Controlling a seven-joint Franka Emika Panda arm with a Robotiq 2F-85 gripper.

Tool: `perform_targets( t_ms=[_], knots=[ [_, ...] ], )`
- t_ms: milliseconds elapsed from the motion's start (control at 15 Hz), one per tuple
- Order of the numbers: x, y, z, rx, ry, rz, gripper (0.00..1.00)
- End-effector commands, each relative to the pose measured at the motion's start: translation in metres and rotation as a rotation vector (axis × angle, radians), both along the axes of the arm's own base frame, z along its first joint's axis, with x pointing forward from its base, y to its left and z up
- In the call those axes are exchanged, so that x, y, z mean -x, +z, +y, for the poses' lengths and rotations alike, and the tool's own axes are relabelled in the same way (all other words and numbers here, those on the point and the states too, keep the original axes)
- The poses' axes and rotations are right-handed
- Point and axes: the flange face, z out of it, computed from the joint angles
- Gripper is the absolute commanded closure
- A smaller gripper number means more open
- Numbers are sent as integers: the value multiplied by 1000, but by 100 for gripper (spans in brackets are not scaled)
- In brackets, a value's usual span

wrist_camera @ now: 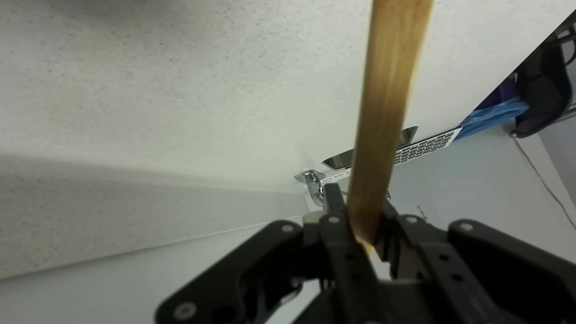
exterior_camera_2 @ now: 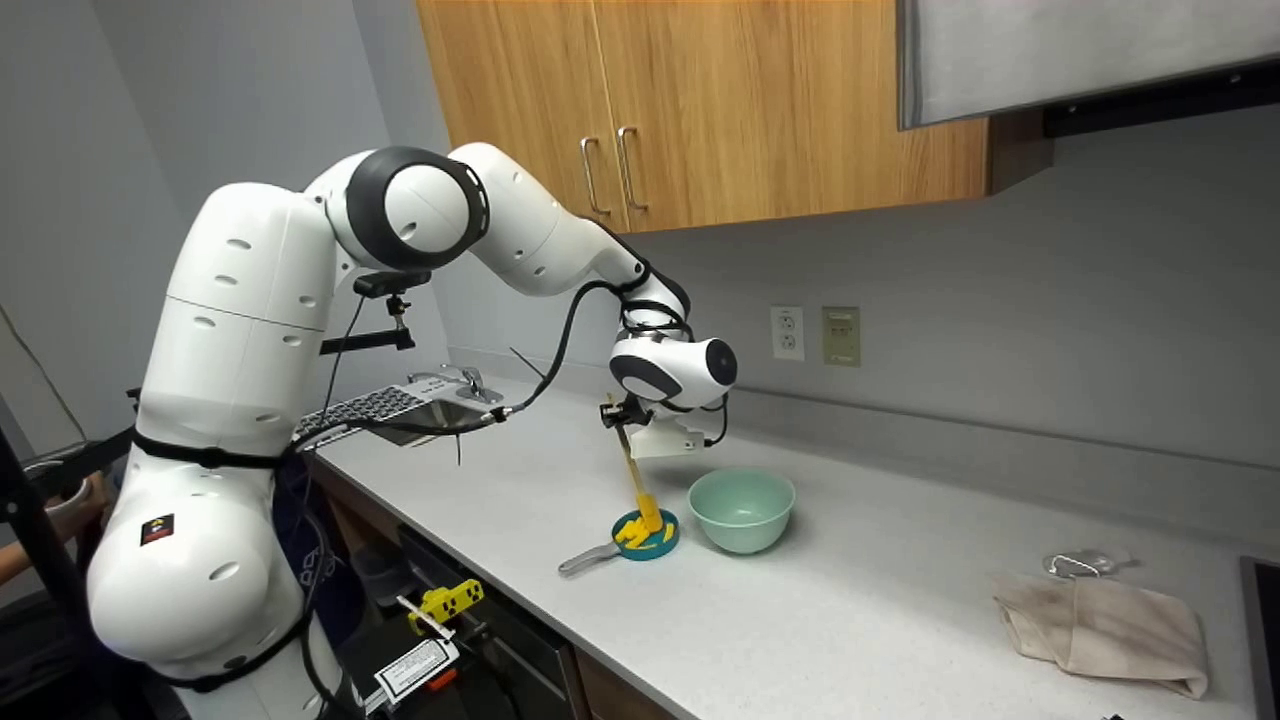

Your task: Use the wooden spatula to stir the yellow objects in the blue pan

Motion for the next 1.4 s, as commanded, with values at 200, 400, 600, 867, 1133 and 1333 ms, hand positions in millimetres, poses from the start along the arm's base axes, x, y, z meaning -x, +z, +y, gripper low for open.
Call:
perform_targets(
  t_ms=[200,400,600,867,1133,1333],
  knots=[
    [1,31,10,4,-6,-25,96],
    [2,32,11,-1,-8,-14,96],
    [3,24,13,-16,-12,7,96],
    [7,14,15,-15,-20,40,96],
    [5,14,15,-25,-43,64,96],
    [4,12,17,-40,-58,84,96]
  ],
)
